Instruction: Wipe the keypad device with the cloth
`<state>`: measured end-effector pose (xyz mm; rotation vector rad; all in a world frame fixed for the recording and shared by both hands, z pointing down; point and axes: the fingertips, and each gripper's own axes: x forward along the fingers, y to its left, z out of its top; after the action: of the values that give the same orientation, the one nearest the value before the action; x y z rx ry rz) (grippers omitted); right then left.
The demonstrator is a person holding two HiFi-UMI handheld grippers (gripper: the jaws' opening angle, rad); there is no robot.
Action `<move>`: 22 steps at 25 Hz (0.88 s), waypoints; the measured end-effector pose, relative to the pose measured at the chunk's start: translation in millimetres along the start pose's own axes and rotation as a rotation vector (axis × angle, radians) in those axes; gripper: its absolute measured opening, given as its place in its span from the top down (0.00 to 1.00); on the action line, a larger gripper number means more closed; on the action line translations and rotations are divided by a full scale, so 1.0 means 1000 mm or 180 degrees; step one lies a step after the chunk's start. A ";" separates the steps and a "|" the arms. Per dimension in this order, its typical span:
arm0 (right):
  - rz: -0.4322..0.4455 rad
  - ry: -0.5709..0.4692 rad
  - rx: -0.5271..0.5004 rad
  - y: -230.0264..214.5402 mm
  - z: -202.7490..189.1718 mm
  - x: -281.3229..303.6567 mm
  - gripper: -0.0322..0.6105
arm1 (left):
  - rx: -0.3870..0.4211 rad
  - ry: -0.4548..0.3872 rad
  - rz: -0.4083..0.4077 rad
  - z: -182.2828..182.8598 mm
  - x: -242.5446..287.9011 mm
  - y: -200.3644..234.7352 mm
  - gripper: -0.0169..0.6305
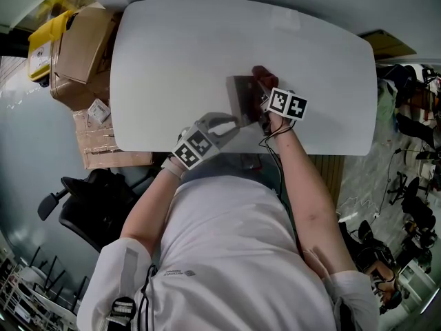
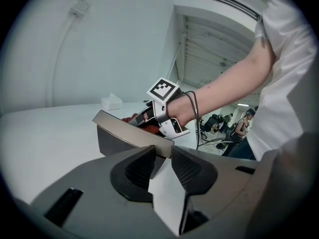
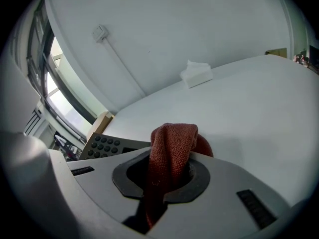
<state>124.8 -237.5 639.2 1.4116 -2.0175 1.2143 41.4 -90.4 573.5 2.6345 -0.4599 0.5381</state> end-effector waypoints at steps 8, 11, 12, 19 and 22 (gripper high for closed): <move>0.0032 0.0049 -0.0201 0.014 -0.013 -0.015 0.87 | -0.0024 -0.0006 0.0031 -0.001 0.000 0.001 0.80; 0.0141 0.0093 -0.0234 0.023 -0.018 -0.021 0.87 | -0.0040 -0.0009 0.0041 -0.001 0.000 0.001 0.80; 0.0165 0.0117 -0.0238 0.024 -0.020 -0.023 0.87 | -0.0042 -0.0008 0.0043 -0.001 0.001 0.001 0.80; 0.0526 0.0104 -0.0238 0.061 -0.028 -0.039 0.87 | -0.0016 0.0014 0.0041 -0.008 0.002 0.003 0.80; 0.0634 0.0075 -0.0263 0.075 -0.030 -0.046 0.87 | -0.0022 -0.0034 0.0062 -0.006 0.003 0.004 0.80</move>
<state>72.4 -178.9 590.6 1.1750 -2.2074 1.2052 40.3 -91.2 581.1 2.6299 -0.4906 0.5277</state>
